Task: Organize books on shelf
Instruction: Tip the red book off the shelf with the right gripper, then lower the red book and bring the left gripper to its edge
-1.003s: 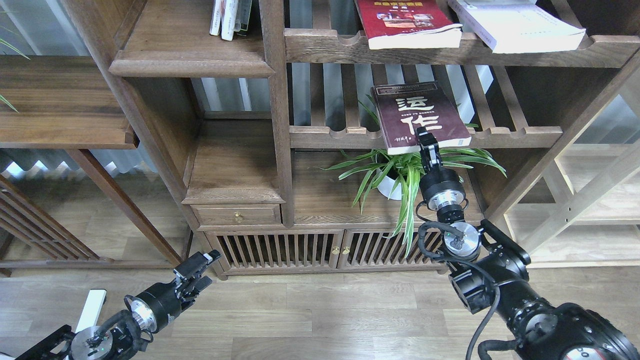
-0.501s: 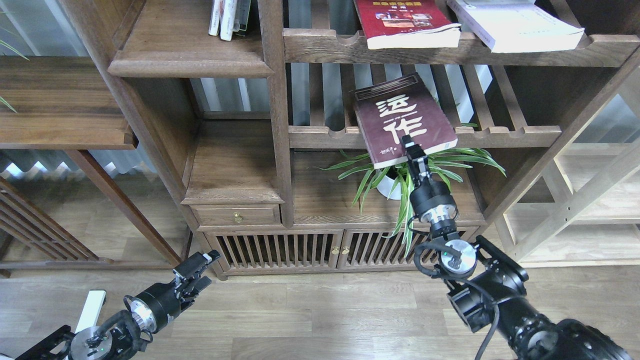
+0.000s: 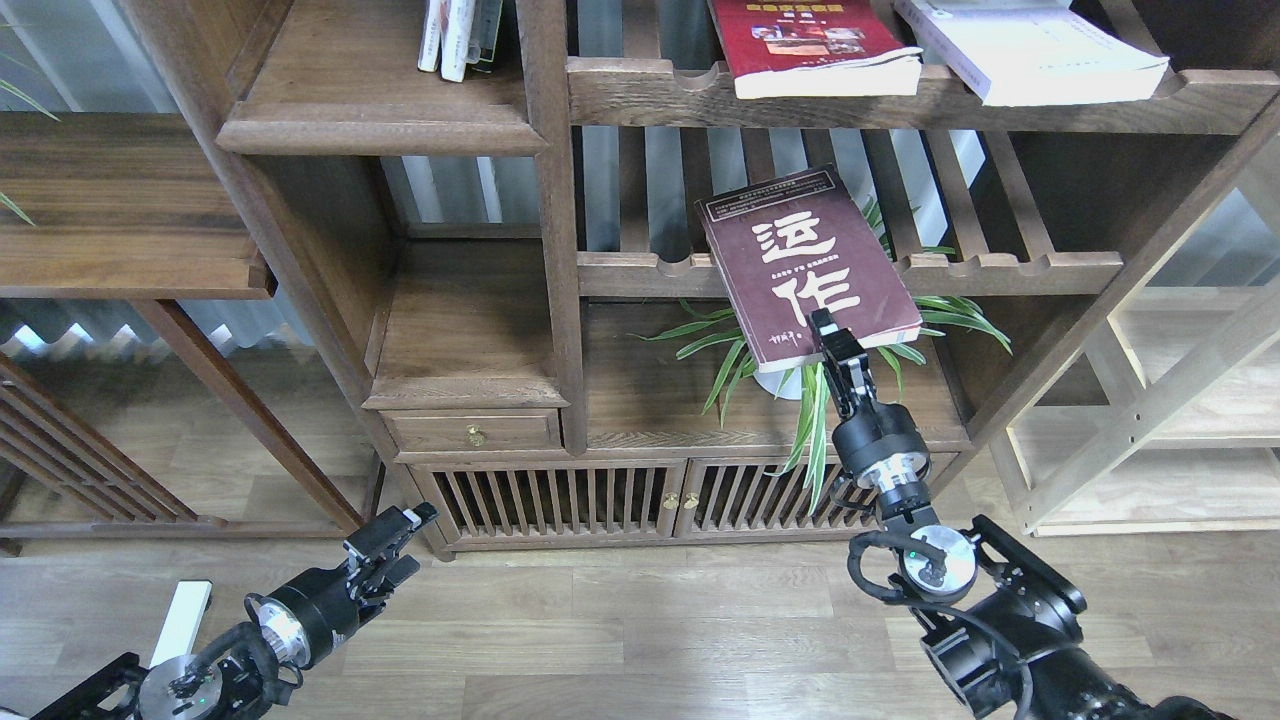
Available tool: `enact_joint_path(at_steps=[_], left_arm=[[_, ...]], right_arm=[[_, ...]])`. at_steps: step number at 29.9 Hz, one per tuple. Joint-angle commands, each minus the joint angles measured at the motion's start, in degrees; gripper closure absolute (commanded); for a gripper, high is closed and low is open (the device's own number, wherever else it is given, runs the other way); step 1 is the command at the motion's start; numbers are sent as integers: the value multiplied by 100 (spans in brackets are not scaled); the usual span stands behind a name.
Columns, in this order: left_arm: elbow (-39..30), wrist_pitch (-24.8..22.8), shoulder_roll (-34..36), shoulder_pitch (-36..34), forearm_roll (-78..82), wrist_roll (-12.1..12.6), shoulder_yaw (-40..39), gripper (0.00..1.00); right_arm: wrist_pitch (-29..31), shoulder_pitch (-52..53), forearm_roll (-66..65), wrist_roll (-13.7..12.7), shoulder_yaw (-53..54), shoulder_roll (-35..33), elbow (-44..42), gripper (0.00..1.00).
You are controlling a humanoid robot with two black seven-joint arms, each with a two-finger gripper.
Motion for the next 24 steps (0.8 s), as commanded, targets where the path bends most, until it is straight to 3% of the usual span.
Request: enact_joint_path(at_steps=[1,8,24], left_arm=[[-9,0,-8,-26,-9,-35,1,0],[9,0,-8,-78,0,-175,-8,0],[-70,0,-17,246,0,-167,264,0]], right_arm=[[1,-212,-18,-44,-54,-12,237,99],[1,-932,-105,-422,-414,-38,431,99],[1,-1856,-211,-431,-747,-73,431,99]])
